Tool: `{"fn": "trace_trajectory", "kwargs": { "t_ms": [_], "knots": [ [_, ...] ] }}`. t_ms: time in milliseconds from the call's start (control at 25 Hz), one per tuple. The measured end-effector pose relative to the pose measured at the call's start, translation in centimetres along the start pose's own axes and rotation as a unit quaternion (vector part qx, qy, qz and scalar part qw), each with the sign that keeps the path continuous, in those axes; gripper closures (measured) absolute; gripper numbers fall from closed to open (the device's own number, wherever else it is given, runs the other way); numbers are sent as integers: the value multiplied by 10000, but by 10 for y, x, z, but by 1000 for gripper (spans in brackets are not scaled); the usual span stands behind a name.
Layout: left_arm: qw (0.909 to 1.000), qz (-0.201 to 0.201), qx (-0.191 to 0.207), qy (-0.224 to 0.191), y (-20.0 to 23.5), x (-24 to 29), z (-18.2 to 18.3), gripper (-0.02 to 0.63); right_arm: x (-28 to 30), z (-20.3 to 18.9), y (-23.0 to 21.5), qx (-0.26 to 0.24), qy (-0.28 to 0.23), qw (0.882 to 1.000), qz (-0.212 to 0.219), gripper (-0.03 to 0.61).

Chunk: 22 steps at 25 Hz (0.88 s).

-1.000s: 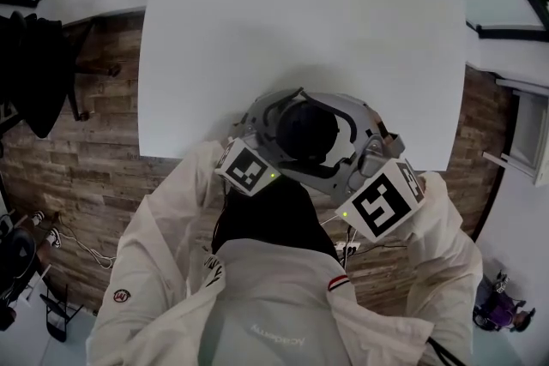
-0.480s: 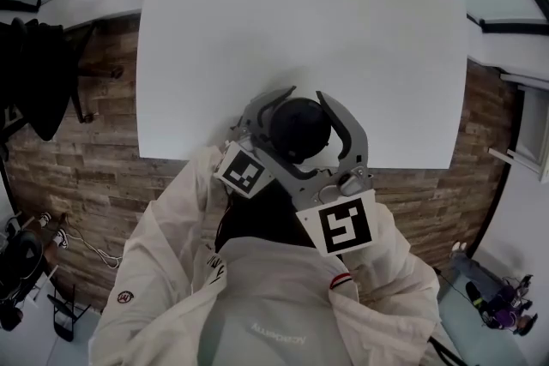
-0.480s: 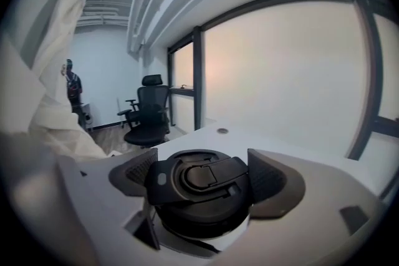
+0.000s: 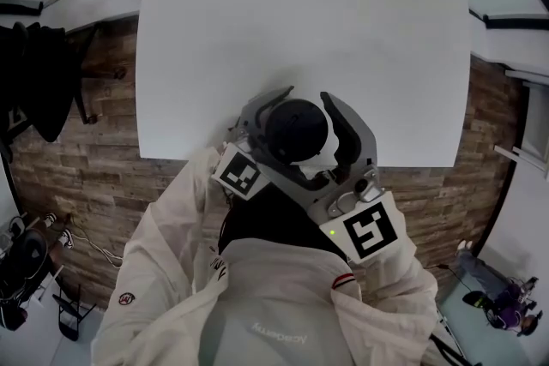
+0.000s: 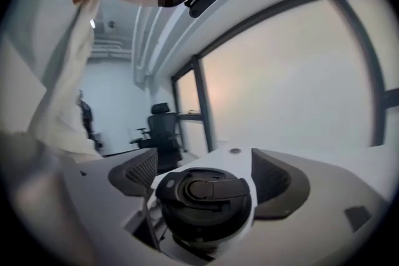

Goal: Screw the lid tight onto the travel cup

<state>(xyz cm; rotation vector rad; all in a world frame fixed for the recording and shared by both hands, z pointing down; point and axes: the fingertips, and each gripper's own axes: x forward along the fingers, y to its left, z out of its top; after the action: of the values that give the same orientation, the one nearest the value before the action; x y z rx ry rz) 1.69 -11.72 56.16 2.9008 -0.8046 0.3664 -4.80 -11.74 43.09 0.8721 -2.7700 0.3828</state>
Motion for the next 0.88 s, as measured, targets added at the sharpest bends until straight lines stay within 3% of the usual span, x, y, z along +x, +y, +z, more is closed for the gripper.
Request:
{"fn": "trace_trajectory", "kwargs": {
  "t_ms": [120, 280, 360, 440, 560, 640, 720, 800, 880],
  "knots": [
    [9986, -120, 77, -512, 3, 2, 13, 201, -7, -6, 0, -335, 131, 9903, 1342, 130],
    [9958, -629, 202, -637, -3, 1, 15, 201, -11, -11, 14, -879, 117, 9533, 2886, 130],
    [9948, -831, 224, -543, -5, 0, 11, 201, -6, -16, 18, -1048, 141, 9420, 3185, 130],
    [9948, -882, 211, -454, -6, 1, 9, 201, -2, -24, 17, -1125, 216, 9423, 3144, 130],
    [9963, -698, 172, -465, -4, 1, 10, 201, 0, -18, 12, -867, -143, 9602, 2652, 130],
    [9979, -417, 123, -476, -2, 2, 10, 201, 2, -13, 6, -614, -468, 9797, 1852, 131],
    [9989, -31, 39, -457, 1, 3, 9, 201, 1, -11, -2, -361, -690, 9941, 757, 131],
    [9984, 392, -32, -416, 3, 5, 9, 201, -3, -11, -11, -134, -815, 9959, -363, 131],
    [9972, 688, -82, -279, 3, 7, 7, 201, -7, -13, -17, 41, -850, 9880, -1291, 131]
  ]
}}
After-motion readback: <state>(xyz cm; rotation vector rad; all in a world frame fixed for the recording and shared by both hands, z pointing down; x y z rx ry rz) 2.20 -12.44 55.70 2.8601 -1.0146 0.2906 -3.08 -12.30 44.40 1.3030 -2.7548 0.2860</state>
